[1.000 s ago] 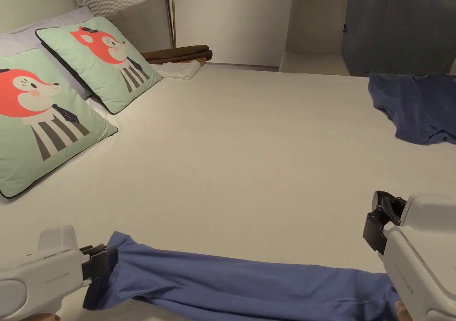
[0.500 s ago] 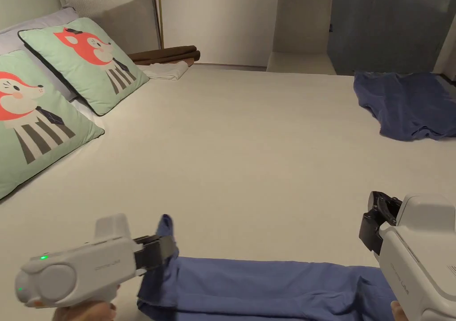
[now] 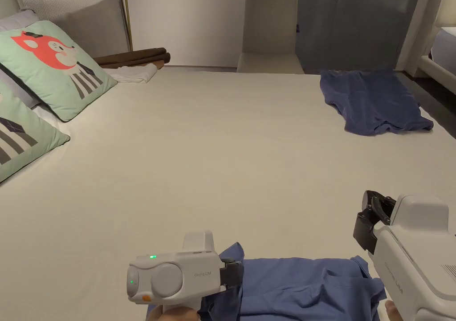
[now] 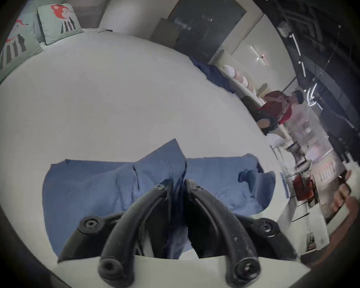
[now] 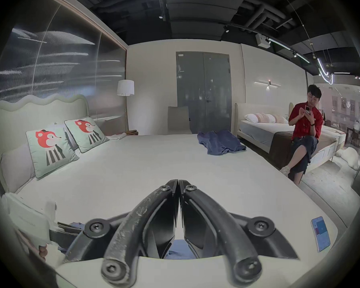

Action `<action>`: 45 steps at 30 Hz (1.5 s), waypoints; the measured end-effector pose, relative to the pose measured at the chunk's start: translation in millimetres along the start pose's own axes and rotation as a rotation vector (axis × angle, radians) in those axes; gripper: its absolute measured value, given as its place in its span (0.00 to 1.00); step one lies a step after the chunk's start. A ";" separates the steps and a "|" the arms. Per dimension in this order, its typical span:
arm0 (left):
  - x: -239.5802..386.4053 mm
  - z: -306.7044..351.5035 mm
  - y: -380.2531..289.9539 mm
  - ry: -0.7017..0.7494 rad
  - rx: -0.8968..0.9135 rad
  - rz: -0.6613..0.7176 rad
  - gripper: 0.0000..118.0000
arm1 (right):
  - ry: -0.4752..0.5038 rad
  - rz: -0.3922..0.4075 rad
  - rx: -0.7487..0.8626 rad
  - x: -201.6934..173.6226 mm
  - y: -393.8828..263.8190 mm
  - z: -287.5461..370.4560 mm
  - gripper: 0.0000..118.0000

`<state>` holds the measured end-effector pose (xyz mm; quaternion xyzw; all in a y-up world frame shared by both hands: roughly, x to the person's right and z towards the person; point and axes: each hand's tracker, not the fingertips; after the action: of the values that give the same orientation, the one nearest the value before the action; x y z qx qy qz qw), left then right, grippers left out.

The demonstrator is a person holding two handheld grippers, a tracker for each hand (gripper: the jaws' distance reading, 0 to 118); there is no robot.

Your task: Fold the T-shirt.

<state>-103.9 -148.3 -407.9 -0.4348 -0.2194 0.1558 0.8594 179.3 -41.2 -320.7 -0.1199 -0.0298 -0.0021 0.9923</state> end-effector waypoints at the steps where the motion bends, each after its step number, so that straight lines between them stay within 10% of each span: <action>1: 0.3 -0.3 -0.6 -0.002 0.002 0.010 0.54 | -0.004 0.000 0.001 1.6 0.2 1.2 0.00; 4: 0.1 7.7 -0.8 -0.044 0.033 0.042 0.95 | -0.010 0.000 0.002 4.9 0.6 4.2 0.00; 9: -7.1 48.5 6.9 -0.003 0.212 0.014 0.96 | -0.013 -0.003 0.003 6.7 1.7 6.8 0.00; 14: -26.1 90.3 1.7 0.239 0.450 -0.097 0.69 | 0.000 0.002 0.008 3.8 4.1 7.1 0.00; 18: -43.3 89.6 -7.5 0.415 0.440 -0.168 0.01 | 0.014 0.001 0.012 0.4 4.4 6.3 0.00; 45: 47.2 -37.3 -60.8 0.211 0.125 -0.396 0.00 | -0.069 -0.007 -0.033 33.5 -6.8 17.5 0.00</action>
<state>-39.7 -186.9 -366.5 -0.3432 -0.1995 -0.0489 0.9165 211.6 -43.5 -300.0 -0.1363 -0.0647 -0.0020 0.9886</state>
